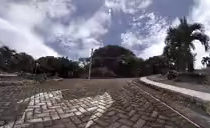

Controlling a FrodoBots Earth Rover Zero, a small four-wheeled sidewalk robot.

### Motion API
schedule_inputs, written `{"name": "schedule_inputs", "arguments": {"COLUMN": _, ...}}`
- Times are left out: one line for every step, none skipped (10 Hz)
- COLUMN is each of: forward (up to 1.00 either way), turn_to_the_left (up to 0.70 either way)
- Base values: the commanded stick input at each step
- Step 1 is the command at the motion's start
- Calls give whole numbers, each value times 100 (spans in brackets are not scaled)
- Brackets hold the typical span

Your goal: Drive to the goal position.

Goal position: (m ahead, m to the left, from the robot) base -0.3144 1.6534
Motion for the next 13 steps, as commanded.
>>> {"name": "schedule_inputs", "arguments": {"forward": 100, "turn_to_the_left": 0}}
{"name": "schedule_inputs", "arguments": {"forward": 100, "turn_to_the_left": 0}}
{"name": "schedule_inputs", "arguments": {"forward": 100, "turn_to_the_left": 0}}
{"name": "schedule_inputs", "arguments": {"forward": 100, "turn_to_the_left": 0}}
{"name": "schedule_inputs", "arguments": {"forward": 100, "turn_to_the_left": 0}}
{"name": "schedule_inputs", "arguments": {"forward": 100, "turn_to_the_left": 0}}
{"name": "schedule_inputs", "arguments": {"forward": 100, "turn_to_the_left": 0}}
{"name": "schedule_inputs", "arguments": {"forward": 100, "turn_to_the_left": 0}}
{"name": "schedule_inputs", "arguments": {"forward": 100, "turn_to_the_left": 0}}
{"name": "schedule_inputs", "arguments": {"forward": 100, "turn_to_the_left": 0}}
{"name": "schedule_inputs", "arguments": {"forward": 100, "turn_to_the_left": 0}}
{"name": "schedule_inputs", "arguments": {"forward": 100, "turn_to_the_left": 0}}
{"name": "schedule_inputs", "arguments": {"forward": 100, "turn_to_the_left": 0}}
